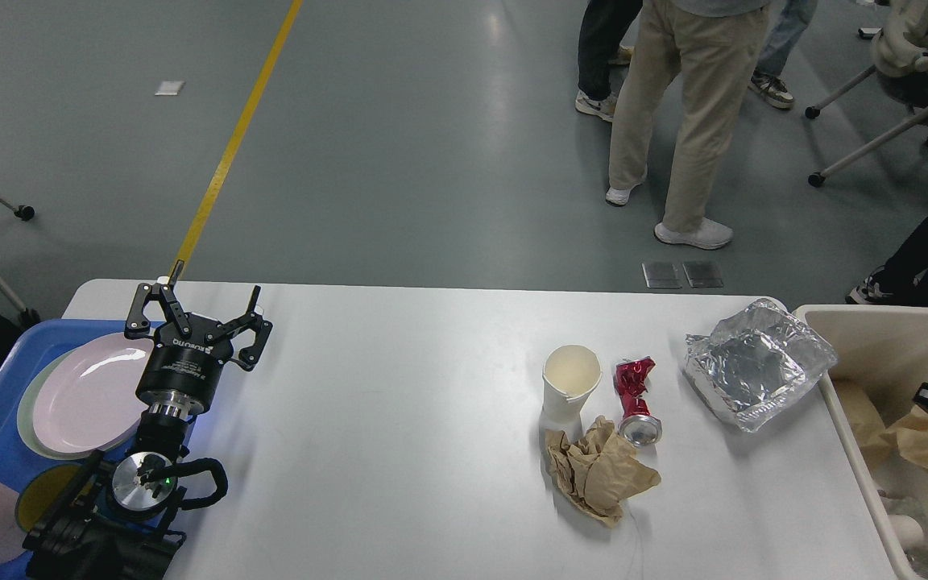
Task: Tidy desktop
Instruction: 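Lift the brown paper bag with the right gripper into the white bin, then release the bag and raise the right gripper out of the bin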
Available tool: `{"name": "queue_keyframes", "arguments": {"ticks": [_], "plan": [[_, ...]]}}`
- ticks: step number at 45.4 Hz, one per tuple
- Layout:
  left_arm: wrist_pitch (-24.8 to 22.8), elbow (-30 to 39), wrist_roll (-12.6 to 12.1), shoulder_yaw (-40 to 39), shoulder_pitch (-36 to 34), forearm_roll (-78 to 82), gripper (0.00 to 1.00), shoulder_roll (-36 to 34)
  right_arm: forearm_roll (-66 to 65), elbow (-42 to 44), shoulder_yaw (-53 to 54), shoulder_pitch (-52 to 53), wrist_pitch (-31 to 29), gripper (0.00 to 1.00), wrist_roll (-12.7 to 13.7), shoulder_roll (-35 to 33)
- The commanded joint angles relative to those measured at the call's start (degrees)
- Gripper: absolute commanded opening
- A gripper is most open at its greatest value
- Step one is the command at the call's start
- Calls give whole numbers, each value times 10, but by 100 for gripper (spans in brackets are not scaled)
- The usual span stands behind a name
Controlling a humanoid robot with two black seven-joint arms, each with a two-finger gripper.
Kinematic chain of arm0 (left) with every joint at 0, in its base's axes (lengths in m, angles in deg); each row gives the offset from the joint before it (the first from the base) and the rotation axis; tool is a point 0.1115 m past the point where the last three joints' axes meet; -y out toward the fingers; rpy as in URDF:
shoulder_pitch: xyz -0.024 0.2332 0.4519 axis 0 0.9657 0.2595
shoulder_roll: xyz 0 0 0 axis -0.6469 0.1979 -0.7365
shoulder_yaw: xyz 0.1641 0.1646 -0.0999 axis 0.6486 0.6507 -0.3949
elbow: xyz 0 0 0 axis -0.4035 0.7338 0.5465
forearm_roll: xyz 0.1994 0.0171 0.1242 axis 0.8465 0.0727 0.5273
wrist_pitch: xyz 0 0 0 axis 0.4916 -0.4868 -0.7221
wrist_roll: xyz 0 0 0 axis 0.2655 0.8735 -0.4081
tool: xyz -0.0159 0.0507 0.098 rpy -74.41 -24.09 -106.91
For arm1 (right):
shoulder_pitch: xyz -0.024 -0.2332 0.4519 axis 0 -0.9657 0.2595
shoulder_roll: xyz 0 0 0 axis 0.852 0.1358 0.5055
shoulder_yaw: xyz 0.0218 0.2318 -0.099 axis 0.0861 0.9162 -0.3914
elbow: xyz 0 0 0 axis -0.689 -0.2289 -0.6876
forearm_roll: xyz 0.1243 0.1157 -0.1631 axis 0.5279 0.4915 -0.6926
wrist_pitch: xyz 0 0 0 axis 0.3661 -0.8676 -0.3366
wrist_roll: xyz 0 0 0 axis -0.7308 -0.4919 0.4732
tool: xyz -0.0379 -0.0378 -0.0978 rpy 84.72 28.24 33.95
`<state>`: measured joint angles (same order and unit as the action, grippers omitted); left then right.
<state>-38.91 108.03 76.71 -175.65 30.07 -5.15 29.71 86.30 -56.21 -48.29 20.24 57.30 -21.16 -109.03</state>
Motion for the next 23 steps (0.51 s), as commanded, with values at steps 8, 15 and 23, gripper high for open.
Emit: {"name": "queue_keyframes", "arguments": {"ticks": [8, 15, 23], "plan": [[0, 0, 0, 0, -1, 0, 97, 0, 1, 121, 73, -153, 79, 0, 1, 57], [0, 0, -1, 0, -1, 0, 97, 0, 1, 124, 79, -182, 98, 0, 2, 64], [0, 0, 0, 0, -1, 0, 97, 0, 1, 127, 80, -193, 102, 0, 1, 72]]}}
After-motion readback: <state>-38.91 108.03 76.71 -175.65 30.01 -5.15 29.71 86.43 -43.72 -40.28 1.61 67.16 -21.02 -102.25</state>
